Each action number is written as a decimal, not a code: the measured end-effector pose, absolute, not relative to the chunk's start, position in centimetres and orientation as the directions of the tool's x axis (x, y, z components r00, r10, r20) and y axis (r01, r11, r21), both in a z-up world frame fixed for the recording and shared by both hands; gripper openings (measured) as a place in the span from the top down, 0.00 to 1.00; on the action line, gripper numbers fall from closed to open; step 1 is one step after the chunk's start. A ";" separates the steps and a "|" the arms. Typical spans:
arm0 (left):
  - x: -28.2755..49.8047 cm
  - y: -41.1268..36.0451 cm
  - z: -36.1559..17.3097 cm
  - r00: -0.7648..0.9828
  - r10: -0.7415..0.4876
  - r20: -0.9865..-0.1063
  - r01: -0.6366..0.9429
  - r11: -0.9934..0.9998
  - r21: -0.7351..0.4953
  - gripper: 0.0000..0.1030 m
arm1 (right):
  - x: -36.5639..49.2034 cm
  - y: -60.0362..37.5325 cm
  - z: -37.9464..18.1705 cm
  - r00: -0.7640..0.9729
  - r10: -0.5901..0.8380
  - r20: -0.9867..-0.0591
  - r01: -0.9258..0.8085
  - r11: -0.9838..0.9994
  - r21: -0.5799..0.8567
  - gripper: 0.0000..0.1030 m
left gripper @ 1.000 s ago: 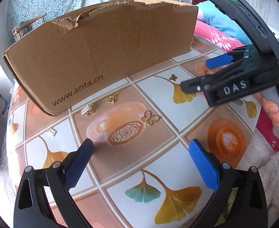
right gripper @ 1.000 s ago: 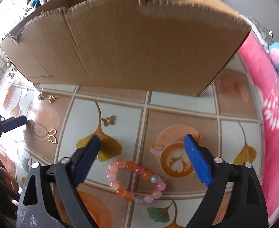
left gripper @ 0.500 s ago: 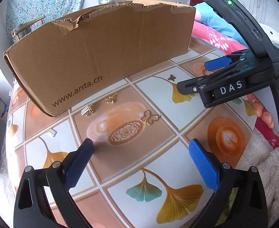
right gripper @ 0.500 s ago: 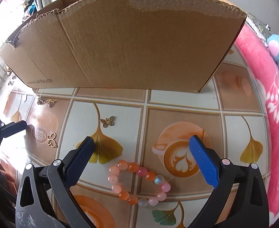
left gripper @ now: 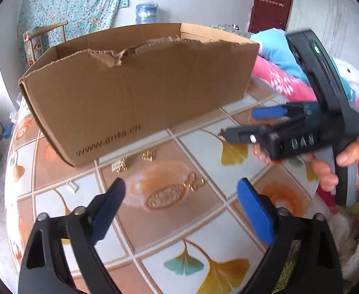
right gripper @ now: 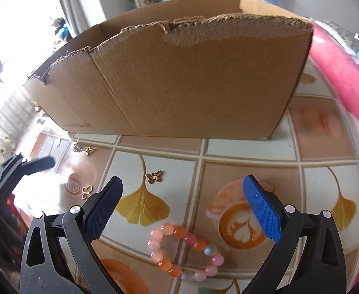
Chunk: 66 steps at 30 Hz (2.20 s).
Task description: Organize jewelry
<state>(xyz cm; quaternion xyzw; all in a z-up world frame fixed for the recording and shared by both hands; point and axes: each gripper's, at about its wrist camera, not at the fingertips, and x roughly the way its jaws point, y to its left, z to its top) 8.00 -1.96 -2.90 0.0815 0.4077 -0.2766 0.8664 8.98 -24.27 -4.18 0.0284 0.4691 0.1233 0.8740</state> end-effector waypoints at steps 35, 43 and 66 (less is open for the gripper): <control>12.0 -9.7 -3.0 0.175 -0.240 -0.955 0.858 0.514 0.028 0.84 | 7.3 -23.2 -1.9 0.543 0.367 -0.755 -0.413 0.900 0.141 0.36; 11.4 -11.0 -3.3 0.202 -0.244 -0.949 0.861 0.505 0.054 0.90 | 7.5 -23.1 -2.0 0.544 0.371 -0.752 -0.416 0.898 0.142 0.36; 8.2 -7.9 -2.2 0.278 -0.284 -0.917 0.845 0.526 0.093 1.00 | 8.8 -20.8 -2.7 0.508 0.333 -0.794 -0.455 0.887 0.081 0.57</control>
